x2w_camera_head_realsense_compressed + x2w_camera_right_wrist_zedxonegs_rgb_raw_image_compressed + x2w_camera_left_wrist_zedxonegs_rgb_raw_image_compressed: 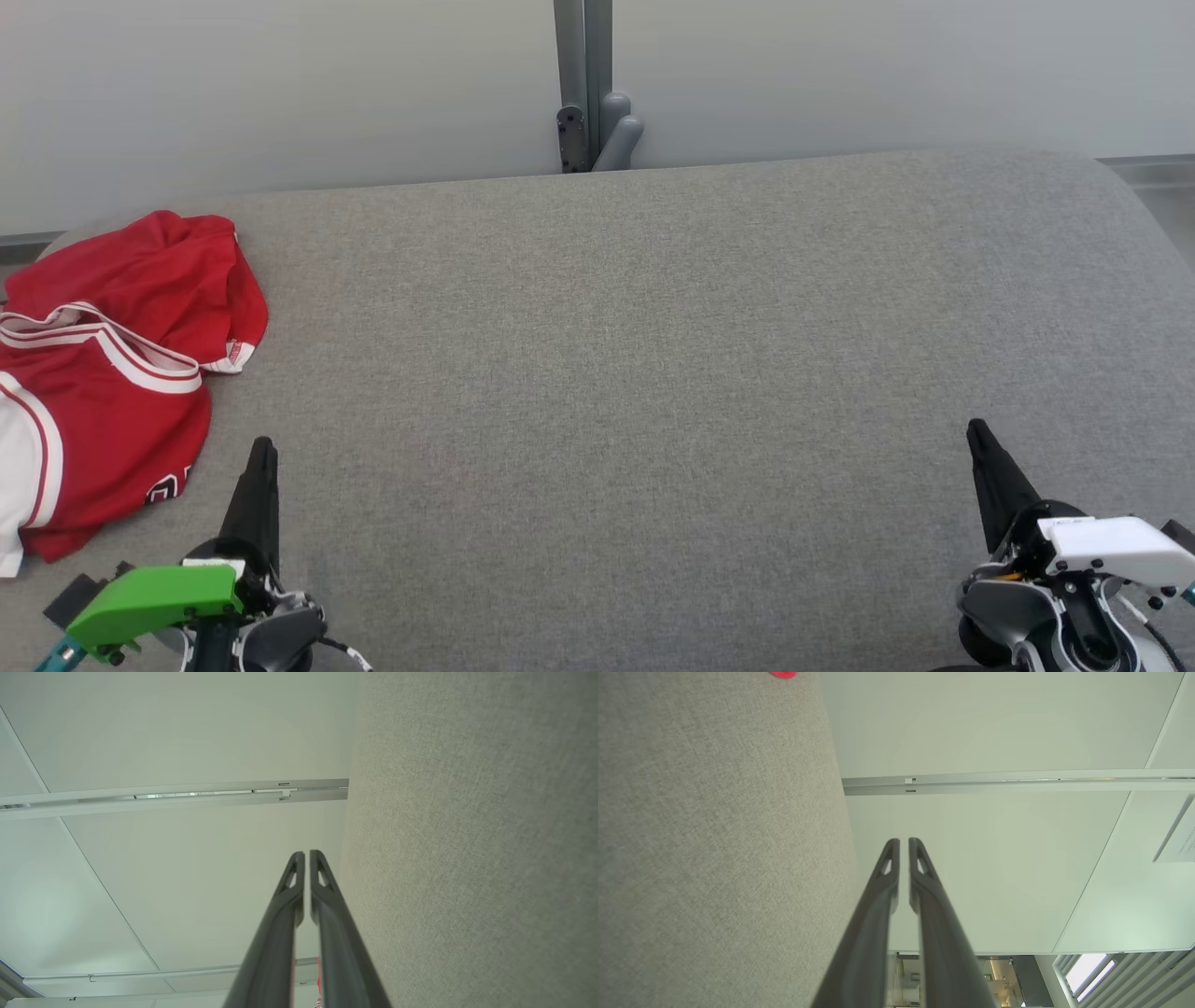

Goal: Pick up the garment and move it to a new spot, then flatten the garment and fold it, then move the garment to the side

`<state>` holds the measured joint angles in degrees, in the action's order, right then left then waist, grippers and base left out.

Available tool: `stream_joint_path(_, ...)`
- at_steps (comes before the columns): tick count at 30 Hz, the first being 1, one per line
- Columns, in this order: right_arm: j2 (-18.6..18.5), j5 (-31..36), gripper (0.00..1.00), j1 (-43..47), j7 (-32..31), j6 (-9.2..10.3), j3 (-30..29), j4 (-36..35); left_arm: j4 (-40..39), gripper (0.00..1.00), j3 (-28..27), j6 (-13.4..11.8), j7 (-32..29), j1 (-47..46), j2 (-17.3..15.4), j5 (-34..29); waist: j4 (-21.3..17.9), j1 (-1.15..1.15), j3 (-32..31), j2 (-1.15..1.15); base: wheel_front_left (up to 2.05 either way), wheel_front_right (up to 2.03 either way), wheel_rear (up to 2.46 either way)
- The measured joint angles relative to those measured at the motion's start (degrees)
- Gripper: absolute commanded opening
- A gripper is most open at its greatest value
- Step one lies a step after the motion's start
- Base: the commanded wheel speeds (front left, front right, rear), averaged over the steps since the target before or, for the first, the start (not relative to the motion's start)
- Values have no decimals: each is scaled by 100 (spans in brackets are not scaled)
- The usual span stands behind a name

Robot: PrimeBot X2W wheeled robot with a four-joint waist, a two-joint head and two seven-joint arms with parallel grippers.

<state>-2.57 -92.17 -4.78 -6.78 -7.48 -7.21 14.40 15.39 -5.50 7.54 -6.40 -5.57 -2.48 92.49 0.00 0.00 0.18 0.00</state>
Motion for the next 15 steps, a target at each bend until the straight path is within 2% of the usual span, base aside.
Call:
stream_joint_path(8, 29, 44, 100, 168, 144, 2, 73, 13, 41, 100, 176, 0, 156, 146, 20, 9, 1, 0, 4, 0, 0, 0, 0)
stream_joint_path(15, 15, 624, 100, 228, 320, 2, 99, -136, 25, 100, 323, 0, 309, 148, 20, -237, 7, 0, 12, 0, 0, 0, 0)
